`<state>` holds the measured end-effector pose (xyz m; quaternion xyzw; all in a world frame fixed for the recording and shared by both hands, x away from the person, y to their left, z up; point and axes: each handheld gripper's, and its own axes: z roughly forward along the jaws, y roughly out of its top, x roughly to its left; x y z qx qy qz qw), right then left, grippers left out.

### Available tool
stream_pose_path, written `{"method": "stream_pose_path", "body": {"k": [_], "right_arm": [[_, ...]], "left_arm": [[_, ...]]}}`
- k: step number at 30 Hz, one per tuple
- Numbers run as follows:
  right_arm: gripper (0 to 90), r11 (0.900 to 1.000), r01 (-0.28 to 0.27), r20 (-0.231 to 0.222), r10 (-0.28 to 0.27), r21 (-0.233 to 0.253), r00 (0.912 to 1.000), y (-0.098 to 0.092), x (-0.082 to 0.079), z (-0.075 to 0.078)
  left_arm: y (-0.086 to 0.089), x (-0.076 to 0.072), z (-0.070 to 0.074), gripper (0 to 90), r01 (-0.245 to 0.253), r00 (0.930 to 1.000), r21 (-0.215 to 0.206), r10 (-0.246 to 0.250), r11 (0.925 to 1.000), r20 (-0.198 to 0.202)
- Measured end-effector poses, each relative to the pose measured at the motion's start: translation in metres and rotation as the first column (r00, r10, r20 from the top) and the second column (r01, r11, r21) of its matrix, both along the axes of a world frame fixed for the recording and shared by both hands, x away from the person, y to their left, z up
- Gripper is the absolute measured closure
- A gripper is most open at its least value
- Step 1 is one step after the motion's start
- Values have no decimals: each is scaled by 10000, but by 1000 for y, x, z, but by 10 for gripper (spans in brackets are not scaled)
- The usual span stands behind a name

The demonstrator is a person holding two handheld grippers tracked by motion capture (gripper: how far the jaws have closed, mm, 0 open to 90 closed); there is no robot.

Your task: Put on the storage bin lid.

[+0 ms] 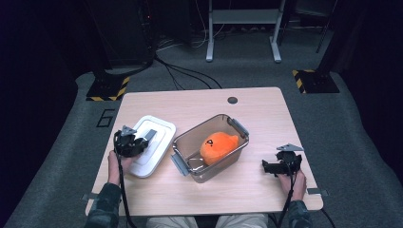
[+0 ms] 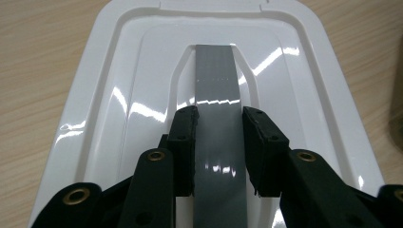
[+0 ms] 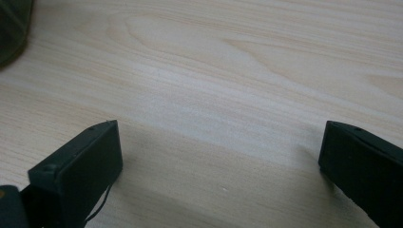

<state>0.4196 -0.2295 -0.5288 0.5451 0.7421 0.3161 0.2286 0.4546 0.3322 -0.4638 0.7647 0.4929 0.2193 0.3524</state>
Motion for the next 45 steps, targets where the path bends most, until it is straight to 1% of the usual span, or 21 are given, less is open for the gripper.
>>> {"method": "stream_pose_path", "body": {"k": [5,6,11,12,15,18,23,31,37,41,45], "right_arm": [[0,10000,0,2,0,-1,10000,0,0,0],[0,10000,1,1,-1,0,10000,0,0,0],[0,10000,-16,-7,16,15,10000,0,0,0],[0,10000,-16,-7,16,15,10000,0,0,0],[0,10000,-8,-6,8,8,10000,0,0,0],[0,10000,-10,-10,10,11,10000,0,0,0],[0,10000,-40,-19,40,28,10000,0,0,0],[0,10000,-45,-17,45,29,10000,0,0,0],[0,10000,-51,-17,51,29,10000,0,0,0],[0,10000,-47,-18,47,27,10000,0,0,0],[0,10000,-49,-17,49,27,10000,0,0,0]], "left_arm": [[1,2,9,664,53,9999,-36,-53,10000,111],[2,2,10,664,110,9999,21,-110,9999,101],[2,3,19,664,109,9996,-59,-107,9999,243],[2,3,19,664,109,9996,-59,-107,9999,243],[1,5,26,664,133,9992,-57,-130,9999,377],[0,7,31,664,205,9989,12,-205,9998,430],[-1,8,38,664,327,9982,-102,-321,9994,514],[-5,11,53,664,478,9966,22,-479,9989,664],[-12,14,68,664,715,9929,106,-722,9974,945],[-17,14,78,664,908,9907,152,-919,9958,1002],[-22,16,88,664,1021,9877,257,-1044,9944,1166]]}}
